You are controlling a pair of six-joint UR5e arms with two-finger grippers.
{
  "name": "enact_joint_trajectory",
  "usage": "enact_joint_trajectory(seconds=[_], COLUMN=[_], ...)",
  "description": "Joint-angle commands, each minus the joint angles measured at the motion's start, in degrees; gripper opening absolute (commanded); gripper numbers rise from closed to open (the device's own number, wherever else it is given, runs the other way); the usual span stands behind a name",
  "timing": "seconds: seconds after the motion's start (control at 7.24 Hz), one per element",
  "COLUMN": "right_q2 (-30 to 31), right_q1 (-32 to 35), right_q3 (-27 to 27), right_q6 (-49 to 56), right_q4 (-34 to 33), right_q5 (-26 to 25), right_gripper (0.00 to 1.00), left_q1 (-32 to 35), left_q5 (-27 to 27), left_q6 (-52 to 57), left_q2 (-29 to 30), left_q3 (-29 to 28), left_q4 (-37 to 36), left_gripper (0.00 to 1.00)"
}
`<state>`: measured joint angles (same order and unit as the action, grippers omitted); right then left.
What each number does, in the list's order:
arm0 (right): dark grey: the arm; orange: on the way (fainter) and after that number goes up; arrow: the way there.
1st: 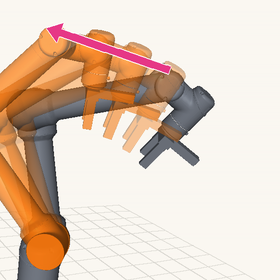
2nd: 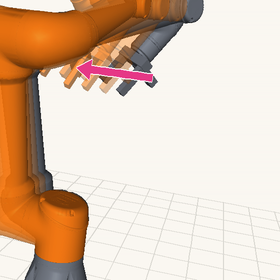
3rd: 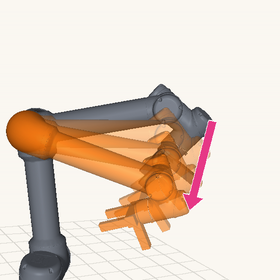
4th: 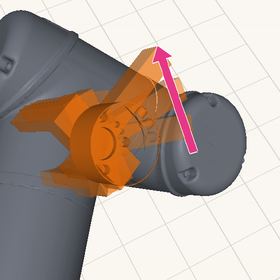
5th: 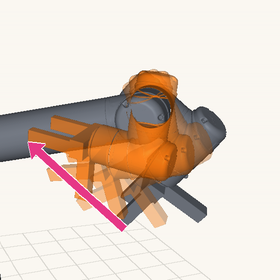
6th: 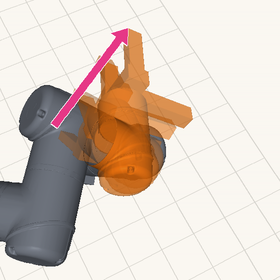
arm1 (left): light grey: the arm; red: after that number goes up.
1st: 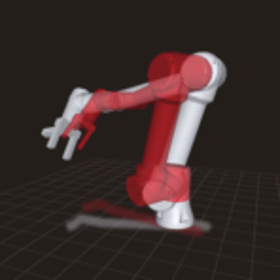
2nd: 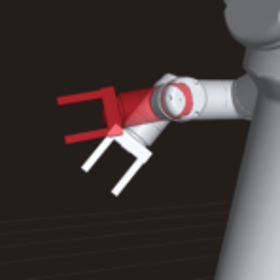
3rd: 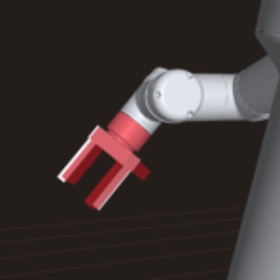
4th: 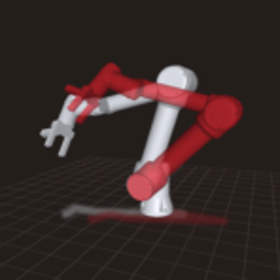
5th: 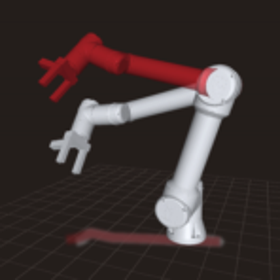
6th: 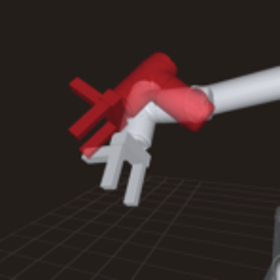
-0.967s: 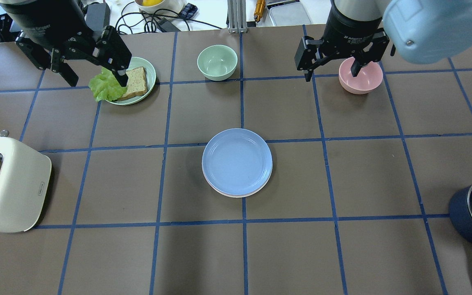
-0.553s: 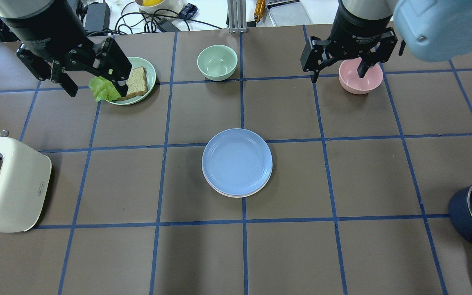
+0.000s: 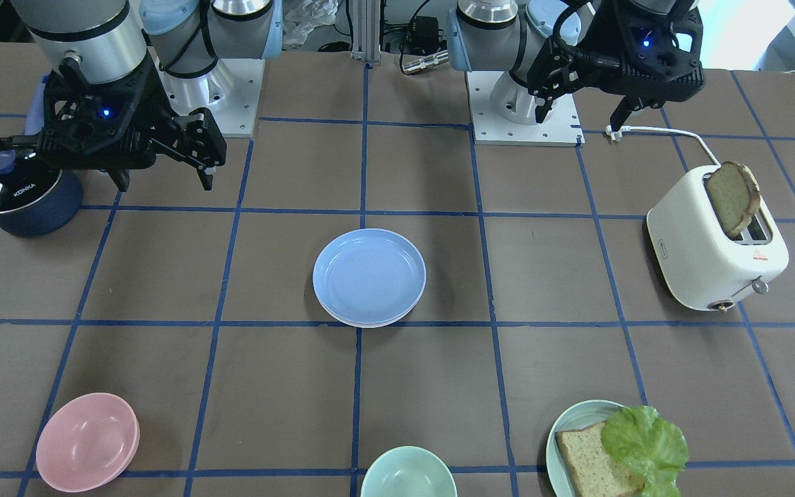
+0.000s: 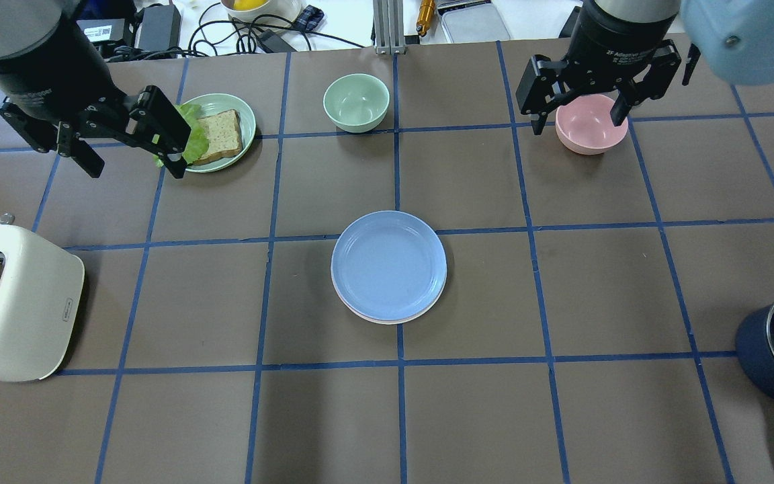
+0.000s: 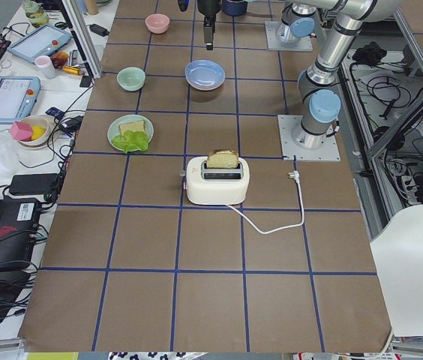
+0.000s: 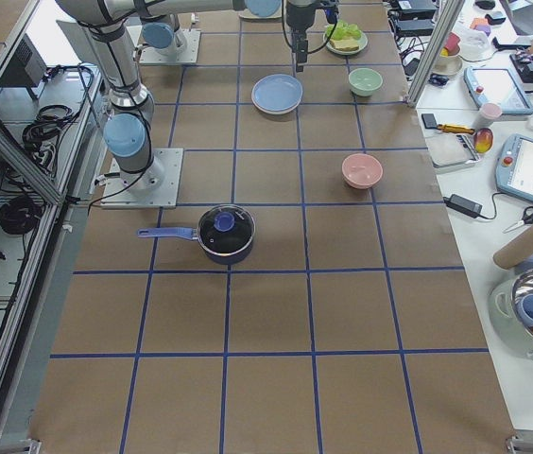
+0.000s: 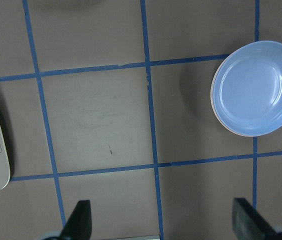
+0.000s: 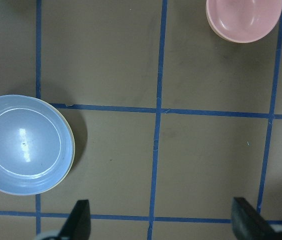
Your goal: Stack three plates with pink and blue
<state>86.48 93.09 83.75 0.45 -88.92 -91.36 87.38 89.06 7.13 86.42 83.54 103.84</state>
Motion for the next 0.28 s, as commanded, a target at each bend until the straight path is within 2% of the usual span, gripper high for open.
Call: enact_joint_trajectory(seconds=[0.0,0.14], right_q2=[0.0,0.0], right_q1=[0.08,0.08], right_q3=[0.09,0.09], right_q6=[-0.01,-0.01], right_q4=[0.06,0.06], right_q5=[0.04,0.04], right_gripper=[1.0,1.0], left_q1=[-0.19,-0.1], left_q5=[-0.02,-0.02], left_q6=[-0.02,-0.19], left_q2=[-0.64,-1.16], left_q3=[1.88,3.37], left_q4=[-1.52,-2.76], left_gripper=[0.95,0.94])
